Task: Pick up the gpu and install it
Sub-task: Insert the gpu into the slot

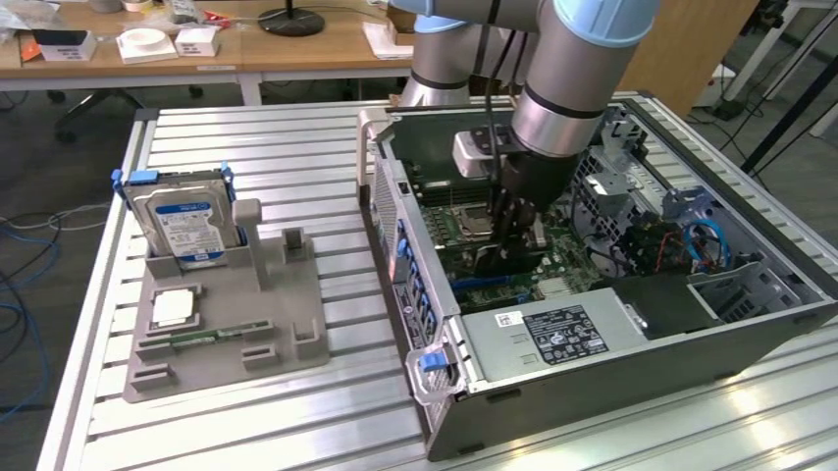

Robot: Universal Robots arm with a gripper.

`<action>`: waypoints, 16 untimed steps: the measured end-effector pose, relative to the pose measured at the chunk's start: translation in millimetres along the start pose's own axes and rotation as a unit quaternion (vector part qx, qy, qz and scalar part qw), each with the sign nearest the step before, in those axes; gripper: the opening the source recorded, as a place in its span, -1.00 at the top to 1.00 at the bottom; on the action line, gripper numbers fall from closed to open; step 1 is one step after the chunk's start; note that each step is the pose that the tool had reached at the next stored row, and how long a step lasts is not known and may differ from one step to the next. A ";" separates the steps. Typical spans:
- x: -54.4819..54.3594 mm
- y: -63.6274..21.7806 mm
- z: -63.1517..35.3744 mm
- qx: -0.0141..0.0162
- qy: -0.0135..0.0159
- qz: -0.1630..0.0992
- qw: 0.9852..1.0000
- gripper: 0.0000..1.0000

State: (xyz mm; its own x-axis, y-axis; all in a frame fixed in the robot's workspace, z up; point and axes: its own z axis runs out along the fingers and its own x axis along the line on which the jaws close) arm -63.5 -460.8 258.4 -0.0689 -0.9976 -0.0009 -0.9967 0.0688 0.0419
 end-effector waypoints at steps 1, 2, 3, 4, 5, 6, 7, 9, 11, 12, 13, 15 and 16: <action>0.0 -0.7 0.0 0.000 0.000 0.000 1.000 0.47; 0.0 -0.8 0.0 0.000 0.000 0.000 1.000 0.47; 0.0 -0.8 0.0 0.000 0.000 0.000 1.000 0.47; -0.1 -0.7 0.1 0.000 0.000 0.000 1.000 0.47; -0.1 -0.4 0.1 0.000 0.000 0.000 1.000 0.47; 0.0 0.0 0.2 0.000 0.000 0.000 1.000 0.47; 0.0 0.5 0.6 0.000 0.000 0.000 1.000 0.47; 0.1 1.5 1.0 0.000 0.000 0.000 1.000 0.47; 0.1 1.4 1.0 0.000 0.000 0.000 1.000 0.47; 0.1 1.4 1.0 0.000 0.000 0.000 1.000 0.47; 0.1 1.4 1.1 0.000 0.000 0.000 1.000 0.47; 0.1 1.4 2.1 0.000 0.000 0.000 1.000 0.47; 0.3 1.5 2.4 0.000 0.000 0.000 1.000 0.47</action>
State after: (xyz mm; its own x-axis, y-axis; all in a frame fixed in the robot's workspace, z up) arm -65.1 -461.0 256.1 -0.0690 -0.9976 -0.0008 -0.9967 0.0689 0.0419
